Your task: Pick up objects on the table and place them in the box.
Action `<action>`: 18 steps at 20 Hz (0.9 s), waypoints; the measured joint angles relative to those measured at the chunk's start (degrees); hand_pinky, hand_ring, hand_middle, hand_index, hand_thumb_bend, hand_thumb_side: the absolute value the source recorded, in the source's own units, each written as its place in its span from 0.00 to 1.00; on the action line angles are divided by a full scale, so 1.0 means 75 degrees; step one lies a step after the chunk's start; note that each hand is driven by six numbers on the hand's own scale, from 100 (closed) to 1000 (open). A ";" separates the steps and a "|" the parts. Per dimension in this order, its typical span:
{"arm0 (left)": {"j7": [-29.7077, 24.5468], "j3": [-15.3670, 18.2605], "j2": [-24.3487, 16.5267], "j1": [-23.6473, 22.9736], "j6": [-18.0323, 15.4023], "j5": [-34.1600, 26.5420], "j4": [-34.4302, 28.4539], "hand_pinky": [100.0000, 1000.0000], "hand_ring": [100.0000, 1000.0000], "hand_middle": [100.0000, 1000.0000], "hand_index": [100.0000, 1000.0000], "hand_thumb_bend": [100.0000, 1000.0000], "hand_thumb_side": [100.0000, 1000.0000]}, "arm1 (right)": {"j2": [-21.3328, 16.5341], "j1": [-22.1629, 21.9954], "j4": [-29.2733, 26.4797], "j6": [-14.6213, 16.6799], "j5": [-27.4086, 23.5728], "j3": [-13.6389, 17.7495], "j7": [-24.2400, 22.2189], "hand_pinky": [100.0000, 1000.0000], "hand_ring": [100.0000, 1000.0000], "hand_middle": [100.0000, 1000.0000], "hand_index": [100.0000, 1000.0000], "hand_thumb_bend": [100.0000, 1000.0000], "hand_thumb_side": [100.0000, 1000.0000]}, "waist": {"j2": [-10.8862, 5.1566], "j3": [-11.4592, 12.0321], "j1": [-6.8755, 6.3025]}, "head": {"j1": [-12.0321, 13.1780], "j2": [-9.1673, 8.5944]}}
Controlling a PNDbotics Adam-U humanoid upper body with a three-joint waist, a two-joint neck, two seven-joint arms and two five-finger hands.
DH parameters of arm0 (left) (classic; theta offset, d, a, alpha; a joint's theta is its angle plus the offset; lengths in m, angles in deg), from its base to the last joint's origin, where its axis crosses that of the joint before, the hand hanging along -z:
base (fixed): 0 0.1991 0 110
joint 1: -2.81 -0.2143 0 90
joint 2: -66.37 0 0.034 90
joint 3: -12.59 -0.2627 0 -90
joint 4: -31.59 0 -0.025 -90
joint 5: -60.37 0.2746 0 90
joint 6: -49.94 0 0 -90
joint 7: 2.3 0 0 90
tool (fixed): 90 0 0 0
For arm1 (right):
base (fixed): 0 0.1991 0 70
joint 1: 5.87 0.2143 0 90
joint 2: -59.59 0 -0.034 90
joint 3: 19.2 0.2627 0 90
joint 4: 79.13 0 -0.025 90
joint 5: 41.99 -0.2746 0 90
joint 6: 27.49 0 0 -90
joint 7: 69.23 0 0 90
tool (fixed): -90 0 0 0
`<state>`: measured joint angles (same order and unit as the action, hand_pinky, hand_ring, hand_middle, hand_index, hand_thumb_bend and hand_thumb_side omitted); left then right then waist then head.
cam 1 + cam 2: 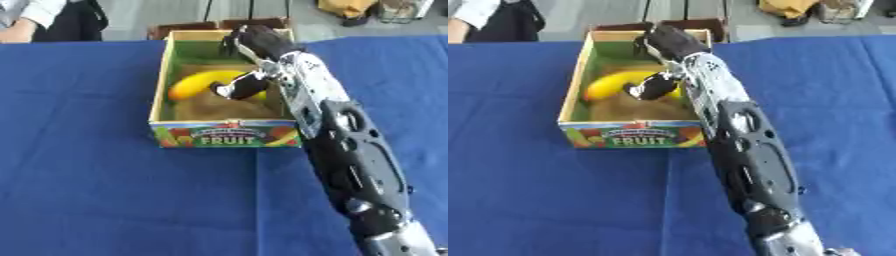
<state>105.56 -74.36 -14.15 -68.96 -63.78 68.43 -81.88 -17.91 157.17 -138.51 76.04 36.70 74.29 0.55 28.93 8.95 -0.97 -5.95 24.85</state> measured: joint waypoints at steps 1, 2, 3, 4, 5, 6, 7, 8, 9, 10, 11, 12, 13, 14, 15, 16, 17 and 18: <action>-0.0001 0.0000 0.0000 0.0000 0.0001 0.0000 0.0000 0.68 0.71 0.76 0.91 0.00 0.92 | 0.0013 -0.0003 -0.0001 0.0005 0.0024 0.0004 -0.0010 0.68 0.85 0.55 0.74 0.34 0.38 | 0.0000 -0.0004 0.0000 | 0.0000 -0.0001; -0.0003 0.0000 0.0000 0.0000 0.0003 0.0000 0.0000 0.68 0.71 0.76 0.91 0.00 0.92 | 0.0024 -0.0007 -0.0003 0.0009 0.0041 0.0005 -0.0020 0.68 0.85 0.55 0.74 0.34 0.39 | 0.0000 -0.0005 0.0000 | -0.0001 -0.0003; -0.0006 0.0000 0.0000 0.0000 0.0006 0.0000 0.0000 0.68 0.71 0.76 0.91 0.00 0.92 | 0.0026 -0.0020 -0.0005 0.0014 0.0046 0.0005 -0.0028 0.68 0.85 0.54 0.73 0.34 0.39 | 0.0000 -0.0005 0.0000 | -0.0001 -0.0018; -0.0011 0.0000 0.0000 0.0000 0.0011 0.0000 0.0000 0.68 0.71 0.76 0.91 0.00 0.92 | 0.0026 -0.0035 -0.0009 0.0016 0.0046 0.0006 -0.0030 0.68 0.85 0.54 0.73 0.34 0.39 | 0.0000 -0.0005 0.0000 | -0.0002 -0.0024; -0.0013 0.0000 0.0000 0.0000 0.0013 0.0000 0.0000 0.68 0.71 0.76 0.91 0.00 0.92 | 0.0026 -0.0045 -0.0020 0.0017 0.0046 0.0007 -0.0029 0.68 0.85 0.54 0.73 0.34 0.39 | 0.0000 -0.0005 0.0000 | -0.0002 -0.0025; -0.0013 0.0000 0.0001 0.0000 0.0013 0.0000 0.0000 0.68 0.71 0.76 0.91 0.00 0.92 | 0.0026 -0.0056 -0.0036 0.0020 0.0045 0.0007 -0.0022 0.68 0.85 0.54 0.73 0.34 0.40 | 0.0000 -0.0005 0.0000 | -0.0002 -0.0026; -0.0014 0.0000 0.0001 0.0000 0.0014 0.0000 0.0000 0.68 0.71 0.76 0.91 0.00 0.92 | 0.0026 -0.0057 -0.0048 0.0021 0.0044 0.0007 -0.0013 0.68 0.85 0.54 0.73 0.34 0.40 | 0.0000 -0.0006 0.0000 | -0.0002 -0.0026; -0.0014 0.0000 0.0001 0.0000 0.0014 0.0000 0.0000 0.68 0.71 0.76 0.91 0.00 0.92 | 0.0026 -0.0057 -0.0053 0.0017 0.0038 0.0007 -0.0002 0.68 0.85 0.54 0.72 0.35 0.40 | 0.0000 -0.0009 0.0000 | -0.0002 -0.0026; -0.0014 0.0000 0.0001 0.0000 0.0014 0.0000 0.0000 0.68 0.71 0.76 0.91 0.00 0.92 | 0.0026 -0.0057 -0.0070 0.0012 0.0027 0.0007 0.0014 0.68 0.85 0.53 0.72 0.35 0.41 | 0.0000 -0.0014 0.0000 | -0.0002 -0.0026; -0.0015 0.0000 0.0001 0.0000 0.0015 0.0000 0.0000 0.68 0.71 0.76 0.91 0.00 0.92 | 0.0026 -0.0057 -0.0108 0.0019 0.0000 0.0006 0.0032 0.68 0.85 0.53 0.72 0.36 0.41 | 0.0000 -0.0022 0.0000 | -0.0002 -0.0026; -0.0015 0.0000 0.0001 0.0000 0.0015 0.0000 0.0000 0.68 0.71 0.76 0.91 0.00 0.92 | 0.0026 -0.0057 -0.0168 0.0025 -0.0041 0.0005 0.0059 0.68 0.85 0.53 0.72 0.36 0.42 | 0.0000 -0.0031 0.0000 | -0.0001 -0.0026; -0.0015 0.0000 0.0001 0.0000 0.0015 0.0000 0.0000 0.68 0.71 0.76 0.91 0.00 0.92 | 0.0025 -0.0057 -0.0246 0.0026 -0.0104 0.0001 0.0098 0.68 0.85 0.52 0.72 0.36 0.43 | 0.0000 -0.0039 0.0000 | 0.0000 -0.0026; -0.0016 0.0000 0.0001 0.0000 0.0016 0.0000 0.0000 0.68 0.71 0.76 0.91 0.00 0.92 | 0.0023 -0.0058 -0.0338 0.0026 -0.0185 -0.0003 0.0136 0.68 0.84 0.52 0.71 0.37 0.43 | 0.0000 -0.0047 0.0000 | 0.0001 -0.0026; -0.0016 0.0000 0.0001 0.0000 0.0016 0.0000 0.0000 0.68 0.71 0.76 0.91 0.00 0.92 | 0.0018 -0.0060 -0.0450 0.0024 -0.0293 -0.0016 0.0181 0.67 0.84 0.52 0.71 0.38 0.44 | 0.0000 -0.0052 0.0000 | 0.0005 -0.0026; -0.0016 0.0000 0.0001 0.0000 0.0016 0.0000 0.0000 0.68 0.71 0.76 0.91 0.00 0.92 | 0.0004 -0.0065 -0.0587 0.0019 -0.0420 -0.0044 0.0223 0.67 0.84 0.51 0.71 0.39 0.45 | 0.0000 -0.0058 0.0000 | 0.0013 -0.0026; -0.0016 0.0000 0.0001 0.0000 0.0016 0.0000 0.0000 0.68 0.71 0.76 0.91 0.00 0.92 | -0.0030 -0.0075 -0.0757 0.0015 -0.0562 -0.0071 0.0267 0.67 0.84 0.51 0.71 0.39 0.45 | 0.0000 -0.0065 0.0000 | 0.0025 -0.0026; -0.0015 0.0000 0.0001 -0.0001 0.0016 0.0000 0.0000 0.68 0.71 0.76 0.91 0.00 0.92 | -0.0082 -0.0104 -0.0947 0.0003 -0.0733 -0.0104 0.0306 0.68 0.84 0.51 0.71 0.39 0.46 | 0.0000 -0.0081 0.0000 | 0.0038 -0.0026; -0.0014 0.0000 0.0001 -0.0001 0.0017 0.0000 0.0000 0.68 0.71 0.76 0.91 0.00 0.92 | -0.0152 -0.0146 -0.1146 -0.0012 -0.0924 -0.0144 0.0338 0.67 0.84 0.51 0.71 0.39 0.46 | 0.0000 -0.0104 0.0000 | 0.0057 -0.0026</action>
<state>105.45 -74.36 -14.14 -68.97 -63.66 68.43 -81.88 -19.05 156.08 -147.11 75.95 29.78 73.21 3.09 28.93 8.16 -0.97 -5.52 24.65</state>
